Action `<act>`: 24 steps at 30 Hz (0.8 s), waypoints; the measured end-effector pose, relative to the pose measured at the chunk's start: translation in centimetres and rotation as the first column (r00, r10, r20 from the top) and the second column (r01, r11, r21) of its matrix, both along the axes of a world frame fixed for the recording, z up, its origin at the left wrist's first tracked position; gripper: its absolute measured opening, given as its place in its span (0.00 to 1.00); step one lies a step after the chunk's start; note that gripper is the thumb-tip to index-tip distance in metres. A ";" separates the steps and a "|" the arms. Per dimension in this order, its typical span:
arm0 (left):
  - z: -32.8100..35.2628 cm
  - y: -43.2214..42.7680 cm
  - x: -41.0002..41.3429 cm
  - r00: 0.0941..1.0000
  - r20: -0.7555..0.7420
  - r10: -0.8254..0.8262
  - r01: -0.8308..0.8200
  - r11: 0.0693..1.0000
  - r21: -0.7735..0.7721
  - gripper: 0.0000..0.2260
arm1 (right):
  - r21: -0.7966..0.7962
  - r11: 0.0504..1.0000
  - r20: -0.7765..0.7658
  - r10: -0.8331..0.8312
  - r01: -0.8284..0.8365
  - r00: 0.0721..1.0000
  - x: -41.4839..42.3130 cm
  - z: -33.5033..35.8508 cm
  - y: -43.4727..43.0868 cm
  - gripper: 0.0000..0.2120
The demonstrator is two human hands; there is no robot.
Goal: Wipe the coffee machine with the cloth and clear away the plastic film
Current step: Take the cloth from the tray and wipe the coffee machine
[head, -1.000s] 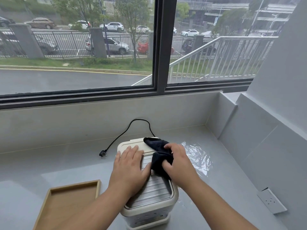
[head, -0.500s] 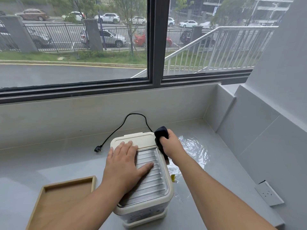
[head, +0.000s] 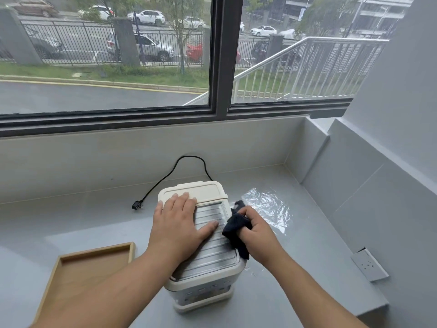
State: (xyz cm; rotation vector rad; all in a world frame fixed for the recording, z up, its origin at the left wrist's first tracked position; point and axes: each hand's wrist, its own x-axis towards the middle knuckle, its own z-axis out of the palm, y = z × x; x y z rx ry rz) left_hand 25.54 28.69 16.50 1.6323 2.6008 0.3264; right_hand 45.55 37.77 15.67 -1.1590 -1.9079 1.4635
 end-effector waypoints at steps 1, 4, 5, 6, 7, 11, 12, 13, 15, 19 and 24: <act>0.0 0.0 0.0 1.000 0.005 -0.002 0.002 1.000 0.000 0.43 | -0.014 1.000 -0.006 -0.011 0.011 1.000 0.6 -0.1 -0.8 0.05; 0.0 -0.2 0.0 1.000 0.020 -0.003 0.003 1.000 -0.002 0.43 | -0.078 0.995 -0.019 -0.058 0.057 0.998 1.8 -0.4 -3.6 0.08; 0.0 -0.1 0.1 1.000 0.023 -0.004 0.004 1.000 -0.002 0.44 | -0.055 0.995 -0.005 -0.082 0.082 0.997 2.1 -0.6 -4.4 0.09; 0.0 -0.2 0.1 1.000 0.025 -0.005 0.005 1.000 0.000 0.43 | 0.002 0.994 0.025 -0.106 0.106 0.994 2.4 -0.7 -5.3 0.11; 0.0 -0.2 0.1 1.000 0.027 -0.006 0.006 1.000 0.004 0.43 | 0.081 0.989 0.058 -0.127 0.122 0.990 2.6 -0.7 -6.0 0.11; -0.1 -0.3 0.0 0.999 0.038 -0.013 0.013 1.000 0.012 0.44 | 0.441 0.897 0.216 -0.142 0.033 0.966 2.9 -0.4 -8.8 0.08; -0.1 -0.4 0.0 0.999 0.044 -0.015 0.014 1.000 0.016 0.44 | 0.523 0.852 0.257 -0.133 -0.022 0.957 2.8 -0.2 -9.5 0.09; -0.2 -0.4 0.0 0.999 0.050 -0.017 0.016 1.000 0.021 0.43 | 0.598 0.798 0.288 -0.122 -0.078 0.950 2.6 -0.2 -10.1 0.10; -0.2 -0.5 0.0 0.998 0.064 -0.024 0.022 0.999 0.031 0.42 | 0.684 0.707 0.332 -0.086 -0.178 0.939 1.8 -0.1 -11.5 0.14; -0.3 -1.0 -0.2 0.994 0.101 -0.036 0.030 0.997 0.067 0.35 | 0.668 0.661 0.418 0.047 -0.342 0.907 -2.0 0.7 -14.4 0.18; -0.6 -1.7 -1.7 0.917 0.390 -0.090 -0.011 0.968 0.249 0.17 | 0.554 0.707 0.541 0.096 -0.440 0.835 -6.4 2.2 -15.3 0.16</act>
